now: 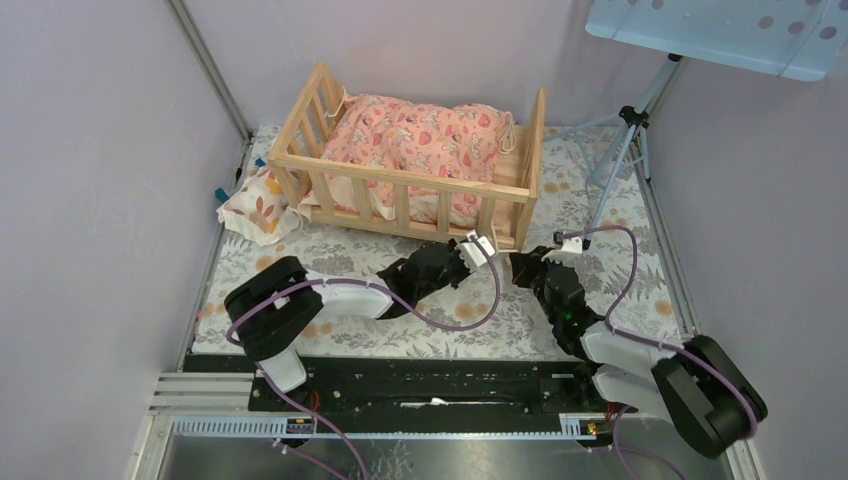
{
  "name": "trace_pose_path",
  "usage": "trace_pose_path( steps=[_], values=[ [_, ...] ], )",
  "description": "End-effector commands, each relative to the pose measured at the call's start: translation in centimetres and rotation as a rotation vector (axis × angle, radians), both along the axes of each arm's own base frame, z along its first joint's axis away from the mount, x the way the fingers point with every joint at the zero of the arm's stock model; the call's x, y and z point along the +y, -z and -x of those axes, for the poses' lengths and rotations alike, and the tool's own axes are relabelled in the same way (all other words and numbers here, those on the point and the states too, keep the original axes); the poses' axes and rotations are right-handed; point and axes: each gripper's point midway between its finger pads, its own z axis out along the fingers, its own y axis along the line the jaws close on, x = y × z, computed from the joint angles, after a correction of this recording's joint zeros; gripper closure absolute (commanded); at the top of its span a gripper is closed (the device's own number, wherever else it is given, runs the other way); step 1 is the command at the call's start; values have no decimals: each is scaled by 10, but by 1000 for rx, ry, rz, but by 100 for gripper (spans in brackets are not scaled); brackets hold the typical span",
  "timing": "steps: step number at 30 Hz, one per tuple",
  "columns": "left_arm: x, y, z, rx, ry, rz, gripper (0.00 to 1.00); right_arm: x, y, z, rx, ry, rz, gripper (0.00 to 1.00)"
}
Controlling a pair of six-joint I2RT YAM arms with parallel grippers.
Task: Set up the pet bed
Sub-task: Tie the ropes to the bed frame.
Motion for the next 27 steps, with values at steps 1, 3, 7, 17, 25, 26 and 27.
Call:
trace_pose_path(
  steps=[1,3,7,17,25,26,27],
  values=[
    [13,-28,-10,-65,-72,27,93,-28,-4,-2,55,130,89,100],
    [18,-29,-11,-66,-86,14,95,-31,-6,0,69,140,92,100],
    [31,-36,-13,-75,-133,5,98,-36,-9,5,77,157,87,100],
    [68,-53,-4,-106,-170,-22,100,-34,-21,14,62,112,92,100],
    [100,-50,-20,-105,-267,-56,100,-52,-14,13,131,222,129,100],
    [102,-51,-22,-108,-276,-56,100,-57,-13,13,139,249,134,100],
    [105,-51,-24,-110,-288,-60,100,-62,-13,15,148,274,141,100]
  ],
)
